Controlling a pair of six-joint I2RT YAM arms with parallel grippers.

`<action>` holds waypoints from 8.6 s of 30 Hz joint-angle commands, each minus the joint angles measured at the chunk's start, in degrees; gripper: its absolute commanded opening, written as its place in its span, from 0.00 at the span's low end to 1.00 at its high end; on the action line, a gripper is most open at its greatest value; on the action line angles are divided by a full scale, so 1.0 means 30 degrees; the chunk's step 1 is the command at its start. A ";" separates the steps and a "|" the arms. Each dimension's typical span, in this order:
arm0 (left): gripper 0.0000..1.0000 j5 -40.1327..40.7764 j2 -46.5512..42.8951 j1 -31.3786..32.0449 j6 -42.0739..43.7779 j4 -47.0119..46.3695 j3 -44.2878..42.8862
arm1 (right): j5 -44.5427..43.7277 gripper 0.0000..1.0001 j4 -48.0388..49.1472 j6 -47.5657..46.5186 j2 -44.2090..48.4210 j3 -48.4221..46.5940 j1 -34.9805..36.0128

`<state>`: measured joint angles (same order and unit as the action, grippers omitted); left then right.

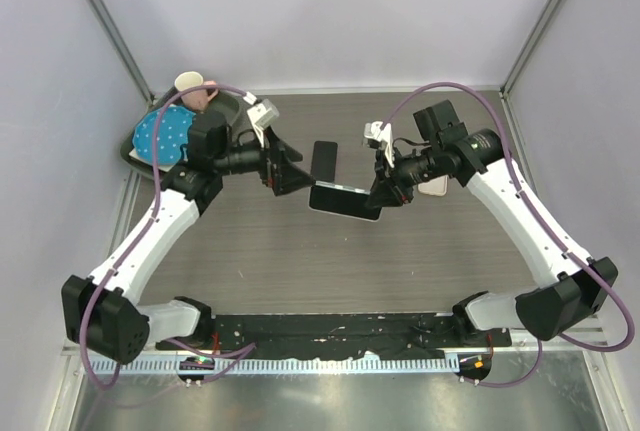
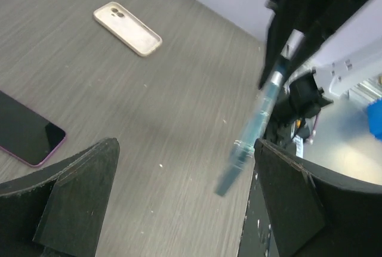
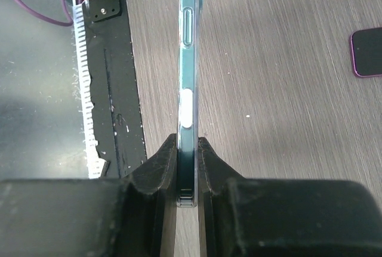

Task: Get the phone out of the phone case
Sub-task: Adjust the phone.

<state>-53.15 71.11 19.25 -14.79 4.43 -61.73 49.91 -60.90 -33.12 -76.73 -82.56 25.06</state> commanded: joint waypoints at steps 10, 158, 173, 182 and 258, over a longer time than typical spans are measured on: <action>1.00 -0.2415 -0.1264 0.1963 0.7709 0.7102 -0.2127 | 0.1086 0.01 -0.4127 -0.5269 -0.0906 -0.1538 0.0142; 0.00 -0.6102 -0.0296 0.1260 -0.4039 -0.7193 0.2532 | 0.3518 0.01 4.3708 3.5764 -0.0879 1.0676 -0.1527; 0.00 -0.5692 -0.0237 0.2930 0.7975 0.6140 -0.2067 | 0.4427 0.01 4.4001 3.6879 0.0088 1.1554 -0.0296; 0.00 -0.6396 -0.0178 0.3662 1.1925 1.0293 -0.3971 | 0.5189 0.01 4.6551 3.8991 -0.0907 1.0999 0.1079; 0.00 -0.9914 -0.0998 0.1905 0.8868 0.7877 -0.2949 | 0.9055 0.69 3.2664 2.7008 0.2489 0.8537 -0.0148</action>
<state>-76.86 71.35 25.43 20.69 40.03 -71.20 74.50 34.15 45.23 -72.77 -54.17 26.39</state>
